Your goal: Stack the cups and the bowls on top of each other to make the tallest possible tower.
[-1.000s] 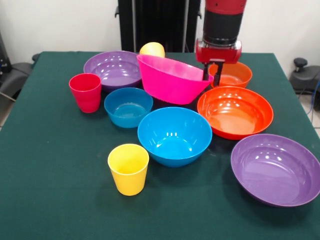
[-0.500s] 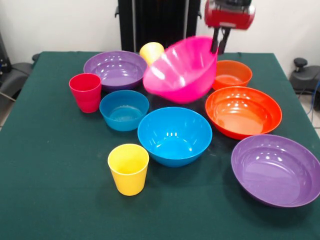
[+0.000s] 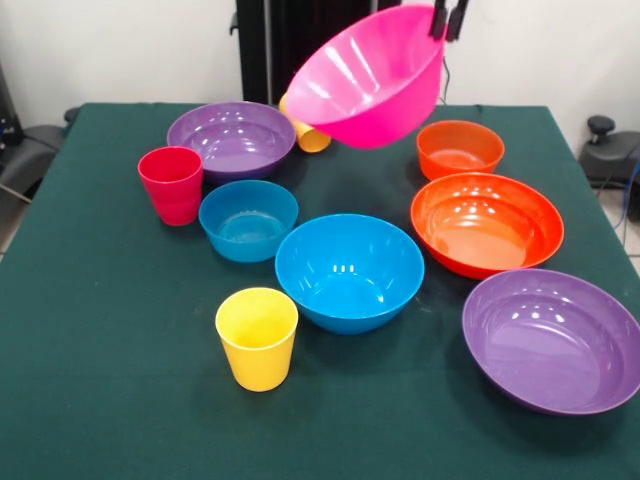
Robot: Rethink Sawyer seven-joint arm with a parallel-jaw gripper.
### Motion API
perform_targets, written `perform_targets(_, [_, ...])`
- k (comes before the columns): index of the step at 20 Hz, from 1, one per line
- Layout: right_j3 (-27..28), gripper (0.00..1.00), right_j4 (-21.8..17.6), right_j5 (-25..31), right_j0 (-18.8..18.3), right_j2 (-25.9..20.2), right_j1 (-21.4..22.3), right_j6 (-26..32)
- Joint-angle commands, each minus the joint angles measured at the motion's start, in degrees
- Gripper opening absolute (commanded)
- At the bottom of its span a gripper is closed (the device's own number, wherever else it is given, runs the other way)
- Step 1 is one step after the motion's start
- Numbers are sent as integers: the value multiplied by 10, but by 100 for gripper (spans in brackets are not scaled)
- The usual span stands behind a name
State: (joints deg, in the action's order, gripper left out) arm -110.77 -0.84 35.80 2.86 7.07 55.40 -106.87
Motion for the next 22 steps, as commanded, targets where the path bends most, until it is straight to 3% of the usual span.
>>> perform_targets(1, [36, 0, 19, 93, -19, -28, 27, -47])
perform_targets(8, [105, 0, 3, 122, -27, -38, 1, -41])
perform_targets(18, [155, 0, -2, 46, -50, -64, -78, -30])
perform_targets(22, [159, 0, -7, 35, -57, -70, -90, -18])
